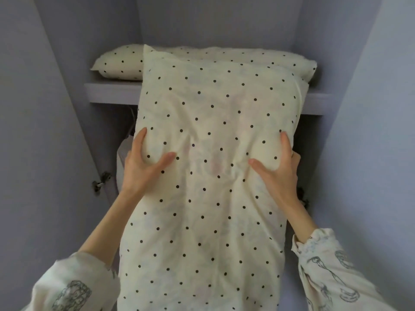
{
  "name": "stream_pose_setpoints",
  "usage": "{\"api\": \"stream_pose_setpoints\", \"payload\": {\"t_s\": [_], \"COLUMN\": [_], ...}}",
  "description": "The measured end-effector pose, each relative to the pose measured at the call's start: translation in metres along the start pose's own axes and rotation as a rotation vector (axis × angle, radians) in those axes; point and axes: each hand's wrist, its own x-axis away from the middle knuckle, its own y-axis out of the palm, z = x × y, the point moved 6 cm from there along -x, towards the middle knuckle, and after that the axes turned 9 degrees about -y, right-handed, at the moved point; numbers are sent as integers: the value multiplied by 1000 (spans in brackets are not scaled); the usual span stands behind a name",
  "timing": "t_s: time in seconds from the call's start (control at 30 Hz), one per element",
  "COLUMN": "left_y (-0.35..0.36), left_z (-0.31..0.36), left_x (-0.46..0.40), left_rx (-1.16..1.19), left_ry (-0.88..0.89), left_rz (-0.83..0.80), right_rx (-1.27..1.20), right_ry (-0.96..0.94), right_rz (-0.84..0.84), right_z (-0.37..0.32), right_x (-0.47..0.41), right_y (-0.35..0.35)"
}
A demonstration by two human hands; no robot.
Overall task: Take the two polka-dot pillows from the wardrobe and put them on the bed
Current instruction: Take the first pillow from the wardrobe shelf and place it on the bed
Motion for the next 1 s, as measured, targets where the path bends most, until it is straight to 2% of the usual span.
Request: {"api": "stream_pose_setpoints", "payload": {"t_s": [0.17, 0.33, 0.5, 0.87, 1.0], "left_y": [-14, -33, -41, 20, 60], "left_z": [-47, -105, -131, -181, -193], "left_x": [44, 99, 154, 305, 372], "left_rx": [26, -36, -79, -315, -395], "left_ry": [-56, -130, -134, -182, -126], "left_rz": [-80, -270, -452, -884, -1039], "right_rx": [52, 163, 271, 485, 535], "right_ry": [93, 241, 409, 720, 835], "right_rz": [-1, 48, 136, 329, 400], "right_z": [-1, -8, -22, -46, -40], "right_x": [82, 196, 303, 509, 575], "right_y": [-7, -15, -41, -134, -184]}}
